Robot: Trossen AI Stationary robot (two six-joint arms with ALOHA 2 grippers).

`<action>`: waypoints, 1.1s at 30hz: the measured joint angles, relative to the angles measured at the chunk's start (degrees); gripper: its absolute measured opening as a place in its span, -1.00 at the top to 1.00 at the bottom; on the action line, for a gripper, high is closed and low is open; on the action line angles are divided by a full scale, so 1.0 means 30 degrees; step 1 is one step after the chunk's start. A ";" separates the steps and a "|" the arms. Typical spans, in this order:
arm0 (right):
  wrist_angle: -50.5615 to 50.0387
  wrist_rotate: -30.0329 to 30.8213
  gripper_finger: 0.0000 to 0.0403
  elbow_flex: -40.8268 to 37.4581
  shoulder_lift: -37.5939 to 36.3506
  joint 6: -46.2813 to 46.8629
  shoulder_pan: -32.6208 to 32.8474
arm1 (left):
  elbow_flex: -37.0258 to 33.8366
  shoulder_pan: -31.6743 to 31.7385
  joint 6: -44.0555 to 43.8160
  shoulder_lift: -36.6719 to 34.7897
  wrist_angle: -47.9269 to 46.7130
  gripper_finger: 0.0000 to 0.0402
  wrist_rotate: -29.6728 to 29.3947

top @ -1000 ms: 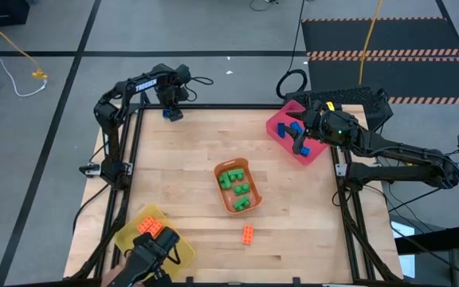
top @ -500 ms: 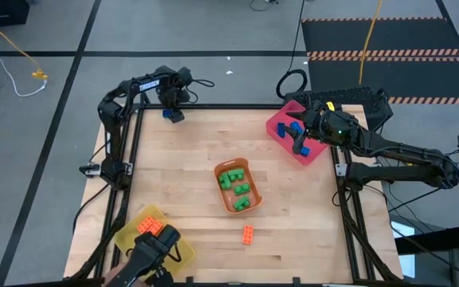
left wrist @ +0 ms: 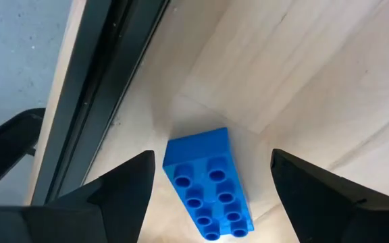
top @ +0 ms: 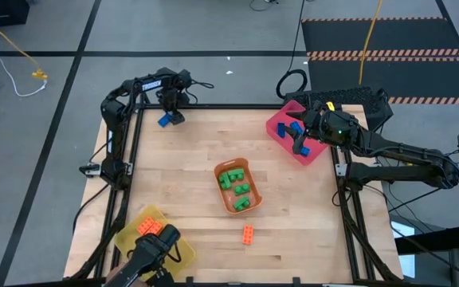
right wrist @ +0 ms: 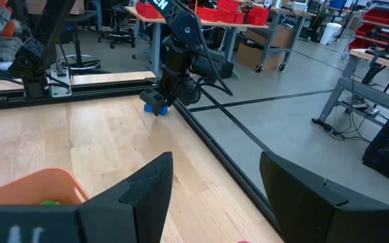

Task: Sort & place blocks by color
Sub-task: Put the blue game piece into the pink bin

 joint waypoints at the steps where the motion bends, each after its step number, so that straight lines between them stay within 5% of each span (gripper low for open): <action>1: 0.0000 0.0000 -0.07 0.0000 -0.0006 -0.0001 0.0000 | 0.0000 -0.0007 0.0000 0.0000 0.0000 -0.47 -0.0066; 12: 0.0000 0.0029 -0.07 0.0000 -0.0004 -0.0029 0.0000 | 0.0000 -0.0007 -0.0335 0.0000 -0.0335 -0.43 -0.0287; 23: 0.0000 0.0044 -0.07 0.0000 0.0001 -0.0029 -0.0007 | 0.0036 -0.0007 -0.0160 -0.0027 -0.0386 0.37 -0.0345; 33: 0.0000 0.0051 -0.07 0.0000 -0.0003 -0.0244 -0.0004 | 0.0337 -0.0216 -0.0218 -0.0029 -0.1849 0.36 -0.2365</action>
